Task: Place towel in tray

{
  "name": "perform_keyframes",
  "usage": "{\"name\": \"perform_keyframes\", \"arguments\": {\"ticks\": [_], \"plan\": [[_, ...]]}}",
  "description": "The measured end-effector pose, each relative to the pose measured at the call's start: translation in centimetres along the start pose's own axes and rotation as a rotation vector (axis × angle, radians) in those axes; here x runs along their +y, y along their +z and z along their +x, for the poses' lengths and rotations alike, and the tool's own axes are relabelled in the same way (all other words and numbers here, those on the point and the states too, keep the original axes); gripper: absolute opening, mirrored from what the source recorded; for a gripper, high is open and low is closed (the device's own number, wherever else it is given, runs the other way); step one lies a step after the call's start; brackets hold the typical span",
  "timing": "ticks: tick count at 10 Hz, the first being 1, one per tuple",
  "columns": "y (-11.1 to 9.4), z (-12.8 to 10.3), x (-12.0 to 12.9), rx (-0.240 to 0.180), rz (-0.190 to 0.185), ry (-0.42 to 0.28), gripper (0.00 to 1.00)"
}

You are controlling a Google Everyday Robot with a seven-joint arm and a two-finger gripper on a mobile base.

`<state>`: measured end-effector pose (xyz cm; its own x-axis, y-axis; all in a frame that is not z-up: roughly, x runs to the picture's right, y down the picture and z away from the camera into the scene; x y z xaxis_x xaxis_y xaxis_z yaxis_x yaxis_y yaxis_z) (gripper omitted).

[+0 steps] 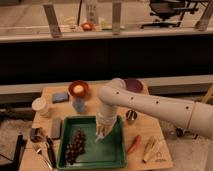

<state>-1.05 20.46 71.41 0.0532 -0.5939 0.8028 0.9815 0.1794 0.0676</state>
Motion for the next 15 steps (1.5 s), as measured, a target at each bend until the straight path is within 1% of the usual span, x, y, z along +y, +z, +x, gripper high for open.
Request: {"name": "perform_keyframes", "arguments": {"ticks": [1, 3, 4, 15], "plan": [[0.00, 0.00, -0.02, -0.002, 0.003, -0.001, 0.62], [-0.04, 0.01, 0.01, -0.004, 0.004, -0.003, 0.78], [-0.09, 0.02, 0.03, -0.006, 0.005, -0.003, 0.80], [-0.34, 0.35, 0.48, -0.020, 0.017, -0.019, 0.80]]}}
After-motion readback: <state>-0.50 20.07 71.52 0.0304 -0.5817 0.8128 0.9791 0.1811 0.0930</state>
